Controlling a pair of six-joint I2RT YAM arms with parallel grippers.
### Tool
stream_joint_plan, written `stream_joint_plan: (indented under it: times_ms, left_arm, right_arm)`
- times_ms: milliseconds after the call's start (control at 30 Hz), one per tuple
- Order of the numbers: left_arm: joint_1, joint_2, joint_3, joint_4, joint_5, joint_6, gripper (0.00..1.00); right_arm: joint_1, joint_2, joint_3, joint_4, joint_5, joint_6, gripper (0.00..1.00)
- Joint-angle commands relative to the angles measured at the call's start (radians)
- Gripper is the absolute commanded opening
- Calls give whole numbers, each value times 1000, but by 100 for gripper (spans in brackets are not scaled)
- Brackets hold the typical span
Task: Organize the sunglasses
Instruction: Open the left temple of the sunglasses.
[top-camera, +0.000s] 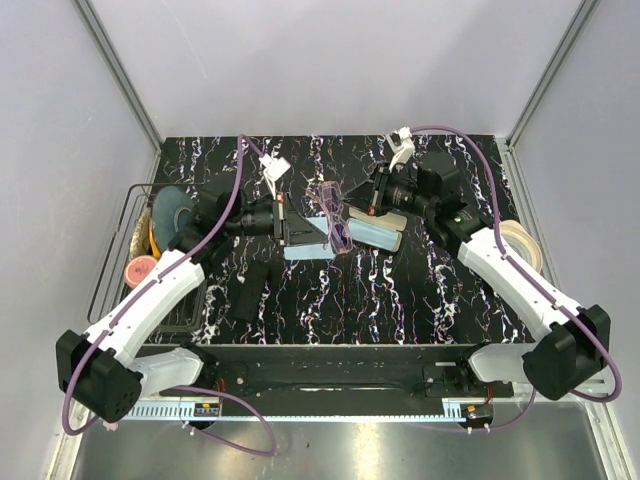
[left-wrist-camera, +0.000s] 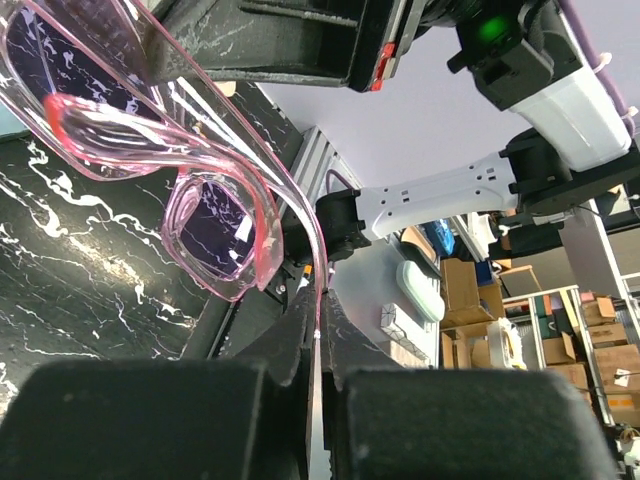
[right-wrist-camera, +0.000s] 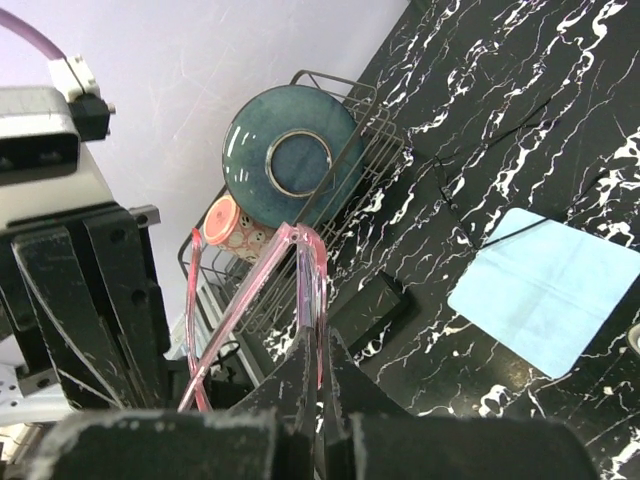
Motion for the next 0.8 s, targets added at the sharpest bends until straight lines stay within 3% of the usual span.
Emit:
stream_joint_plan:
  times_ms: [0, 467, 767]
  left_arm:
    - [35, 2, 23, 124, 9, -78, 0]
    - [111, 16, 138, 146, 63, -107, 6]
    - [131, 11, 112, 201, 67, -141, 12]
  right_arm:
    - [5, -49, -34, 60, -29, -68, 0]
    - [5, -61, -111, 151, -98, -103, 0]
    - [5, -60, -109, 167, -104, -74, 0]
